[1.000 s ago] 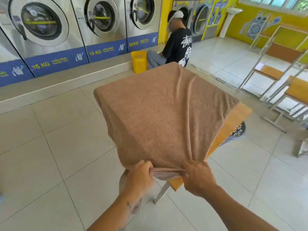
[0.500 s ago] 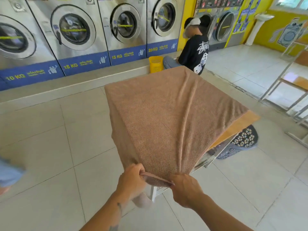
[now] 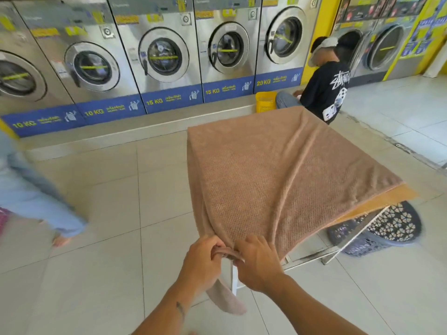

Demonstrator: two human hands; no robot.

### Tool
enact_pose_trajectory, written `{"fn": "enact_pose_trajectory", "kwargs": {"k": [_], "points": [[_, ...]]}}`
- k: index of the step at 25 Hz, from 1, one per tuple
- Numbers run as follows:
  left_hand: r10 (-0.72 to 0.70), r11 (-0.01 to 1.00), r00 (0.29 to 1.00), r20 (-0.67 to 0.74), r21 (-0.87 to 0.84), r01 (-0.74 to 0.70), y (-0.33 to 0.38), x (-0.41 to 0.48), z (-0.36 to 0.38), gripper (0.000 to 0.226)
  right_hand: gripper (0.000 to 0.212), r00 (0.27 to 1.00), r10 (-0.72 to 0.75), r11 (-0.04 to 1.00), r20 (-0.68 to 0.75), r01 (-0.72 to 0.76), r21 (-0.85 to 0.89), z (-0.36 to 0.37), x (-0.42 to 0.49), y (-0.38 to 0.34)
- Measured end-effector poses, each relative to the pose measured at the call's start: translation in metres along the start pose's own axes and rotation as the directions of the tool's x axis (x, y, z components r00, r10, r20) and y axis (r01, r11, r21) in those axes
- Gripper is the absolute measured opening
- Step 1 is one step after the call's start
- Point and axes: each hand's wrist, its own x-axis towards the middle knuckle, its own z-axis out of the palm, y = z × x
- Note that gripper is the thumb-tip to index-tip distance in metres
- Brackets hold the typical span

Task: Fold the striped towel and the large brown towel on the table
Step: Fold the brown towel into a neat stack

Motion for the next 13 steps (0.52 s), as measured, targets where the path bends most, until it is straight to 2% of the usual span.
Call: {"fn": "enact_pose_trajectory", "kwargs": {"k": [4, 7, 8, 10, 12, 13], "points": [[-0.039, 0.997, 0.998, -0.055, 0.060, 0.043, -0.011, 0.006, -0.001, 0.005, 0.015, 0.987, 0.076, 0.941, -0.144, -0.023, 0.339, -0.035, 0.012, -0.008], [-0.169, 0.978, 0.980, -0.104, 0.108, 0.180, -0.026, 0.020, -0.003, 0.007, 0.025, 0.942, 0.216, 0.892, -0.257, -0.083, 0.445, -0.066, 0.018, 0.001], [-0.205, 0.975, 0.970, -0.134, 0.060, 0.214, -0.029, 0.027, -0.008, 0.011, 0.023, 0.938, 0.254, 0.897, -0.235, -0.137, 0.420, -0.074, 0.020, 0.008], [-0.184, 0.982, 0.972, -0.149, -0.065, 0.176, -0.030, 0.043, -0.023, 0.021, 0.016, 0.953, 0.292, 0.943, -0.082, -0.273, 0.190, -0.081, 0.025, 0.023], [-0.058, 0.991, 0.994, -0.093, -0.124, 0.046, -0.022, 0.061, -0.042, 0.022, 0.041, 0.958, 0.284, 0.959, 0.038, -0.283, -0.030, -0.075, 0.030, 0.017], [0.019, 0.989, 0.998, -0.059, -0.148, -0.028, -0.014, 0.070, -0.053, 0.021, 0.052, 0.968, 0.247, 0.969, 0.052, -0.246, -0.024, -0.068, 0.035, 0.005]]}}
